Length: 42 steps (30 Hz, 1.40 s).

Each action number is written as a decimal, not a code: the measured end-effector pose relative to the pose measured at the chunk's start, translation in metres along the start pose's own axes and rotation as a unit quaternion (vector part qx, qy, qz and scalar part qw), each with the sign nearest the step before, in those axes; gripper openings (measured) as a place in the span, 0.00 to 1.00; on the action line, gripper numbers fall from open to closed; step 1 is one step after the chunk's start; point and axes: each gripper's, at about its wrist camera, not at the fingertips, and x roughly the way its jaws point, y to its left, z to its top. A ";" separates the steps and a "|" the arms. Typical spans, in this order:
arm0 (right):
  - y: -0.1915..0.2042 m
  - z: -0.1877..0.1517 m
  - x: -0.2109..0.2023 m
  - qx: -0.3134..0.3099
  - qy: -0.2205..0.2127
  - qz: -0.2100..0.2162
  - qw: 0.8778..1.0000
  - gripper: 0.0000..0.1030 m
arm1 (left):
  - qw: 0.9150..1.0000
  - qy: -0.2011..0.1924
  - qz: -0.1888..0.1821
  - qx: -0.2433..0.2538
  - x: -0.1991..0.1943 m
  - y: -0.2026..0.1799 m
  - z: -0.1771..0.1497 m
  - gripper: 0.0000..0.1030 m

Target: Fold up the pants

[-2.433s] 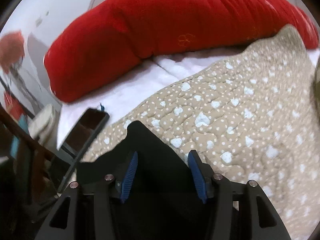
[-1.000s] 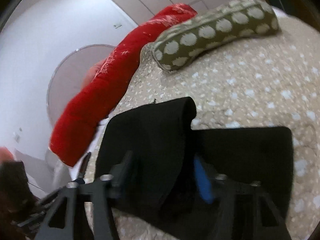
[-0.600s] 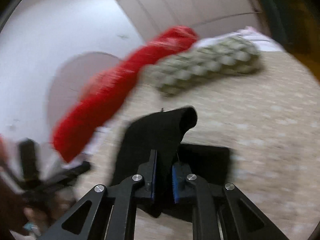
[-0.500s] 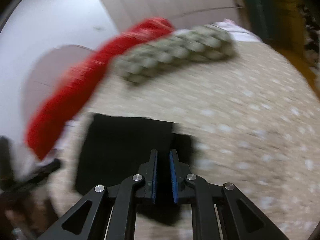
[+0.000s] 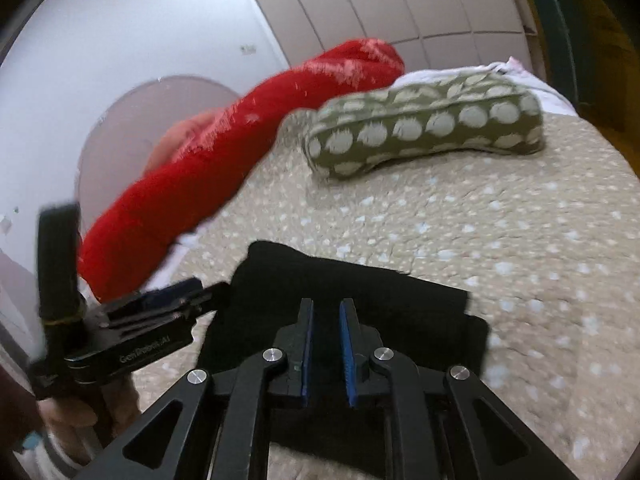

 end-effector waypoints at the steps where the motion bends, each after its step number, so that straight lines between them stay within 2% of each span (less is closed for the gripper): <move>1: -0.002 -0.001 0.012 -0.010 0.012 -0.025 1.000 0.11 | 1.000 0.010 0.007 0.003 0.007 -0.002 0.001 0.48; 2: -0.007 -0.002 0.024 -0.017 0.026 -0.040 0.999 0.11 | 1.000 0.016 0.008 0.005 0.013 -0.003 0.001 0.48; 3: -0.013 -0.003 0.031 -0.012 0.036 -0.038 0.999 0.11 | 1.000 0.020 0.009 0.005 0.019 -0.005 0.000 0.48; 6: -0.028 0.000 0.038 0.012 0.024 -0.021 0.999 0.11 | 1.000 0.028 0.012 0.004 0.030 -0.008 -0.002 0.48; 10: -0.017 0.009 0.026 0.000 0.036 -0.027 0.999 0.12 | 1.000 0.025 0.014 0.001 0.028 -0.006 -0.004 0.49; 14: 0.010 -0.013 -0.012 -0.051 0.037 -0.020 0.998 0.14 | 1.000 0.024 0.012 0.003 0.023 -0.006 -0.009 0.49; 17: 0.016 -0.045 -0.018 -0.076 0.056 -0.042 0.995 0.20 | 1.000 0.021 0.016 -0.003 0.023 -0.005 -0.012 0.55; 20: 0.004 -0.059 -0.015 -0.040 0.047 -0.031 0.998 0.20 | 1.000 0.016 0.016 -0.011 0.024 -0.006 -0.016 0.56; 23: 0.004 -0.050 -0.027 -0.022 0.047 -0.024 0.998 0.22 | 1.000 0.014 0.019 -0.008 0.016 -0.006 -0.018 0.56; 29: -0.002 -0.036 -0.044 0.001 0.015 -0.039 0.999 0.27 | 1.000 0.003 0.019 -0.011 -0.005 -0.002 -0.025 0.56; 30: -0.005 -0.035 -0.044 0.011 0.012 -0.040 0.999 0.33 | 1.000 0.002 0.020 -0.009 -0.007 -0.002 -0.026 0.56; 31: -0.008 -0.035 -0.043 0.020 0.009 -0.043 0.999 0.43 | 1.000 0.001 0.022 -0.007 -0.008 -0.002 -0.028 0.56; 32: -0.010 -0.036 -0.043 0.028 0.006 -0.051 0.998 0.47 | 1.000 0.000 0.022 -0.006 -0.011 -0.002 -0.029 0.56; 34: -0.013 -0.038 -0.042 0.036 0.003 -0.069 0.997 0.48 | 1.000 -0.003 0.017 -0.006 -0.013 -0.002 -0.032 0.56; 42: -0.019 -0.041 -0.029 0.047 0.015 -0.075 0.996 0.48 | 1.000 0.000 0.016 -0.009 -0.014 -0.001 -0.037 0.56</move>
